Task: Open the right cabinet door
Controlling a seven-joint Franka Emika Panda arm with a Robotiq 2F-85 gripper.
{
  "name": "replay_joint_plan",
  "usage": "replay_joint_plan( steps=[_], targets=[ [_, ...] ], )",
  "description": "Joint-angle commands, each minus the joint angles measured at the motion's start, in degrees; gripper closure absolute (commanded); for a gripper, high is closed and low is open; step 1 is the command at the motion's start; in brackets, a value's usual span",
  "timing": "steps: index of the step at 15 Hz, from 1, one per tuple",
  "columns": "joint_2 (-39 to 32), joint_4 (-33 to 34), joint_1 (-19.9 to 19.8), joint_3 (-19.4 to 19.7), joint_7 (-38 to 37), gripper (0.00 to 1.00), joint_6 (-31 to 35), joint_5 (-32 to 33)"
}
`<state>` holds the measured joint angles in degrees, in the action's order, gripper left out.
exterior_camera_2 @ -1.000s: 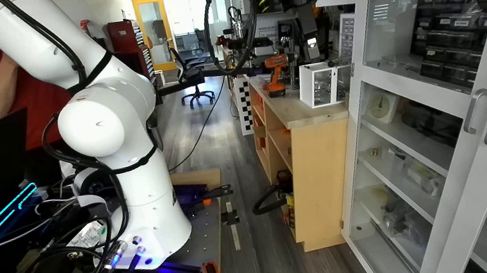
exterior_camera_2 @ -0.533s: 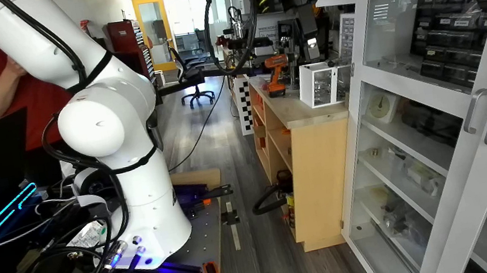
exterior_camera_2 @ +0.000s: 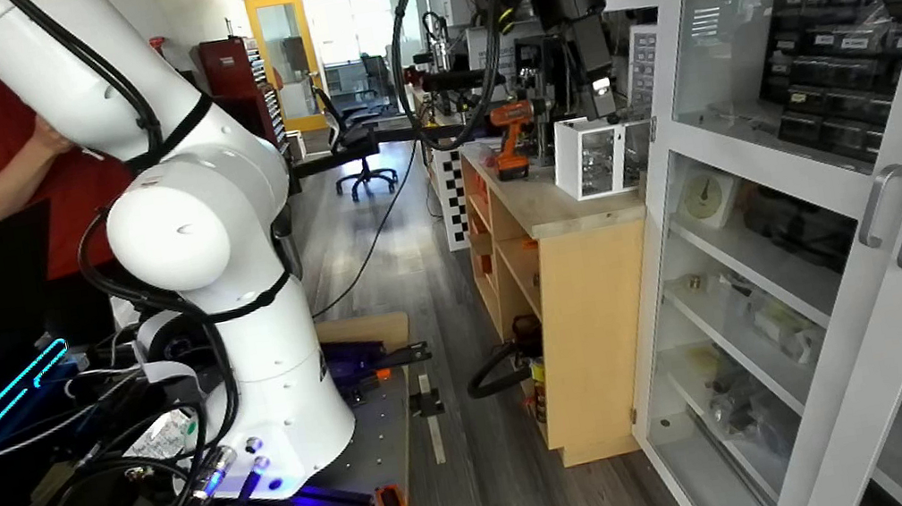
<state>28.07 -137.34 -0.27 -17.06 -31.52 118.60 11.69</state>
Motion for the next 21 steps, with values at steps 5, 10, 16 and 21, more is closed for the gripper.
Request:
replay_joint_plan(
  steps=[5,10,16,21],
  targets=[
    [-6.6,0.0,-2.0,2.1,0.4,0.0,10.1,6.6],
    [-12.6,0.9,-3.1,3.9,0.5,0.0,17.7,11.8],
    [-18.4,2.2,-3.3,6.7,0.7,0.0,27.2,15.9],
    [-18.2,1.8,-2.3,7.2,0.3,0.0,26.2,14.7]
  ],
)
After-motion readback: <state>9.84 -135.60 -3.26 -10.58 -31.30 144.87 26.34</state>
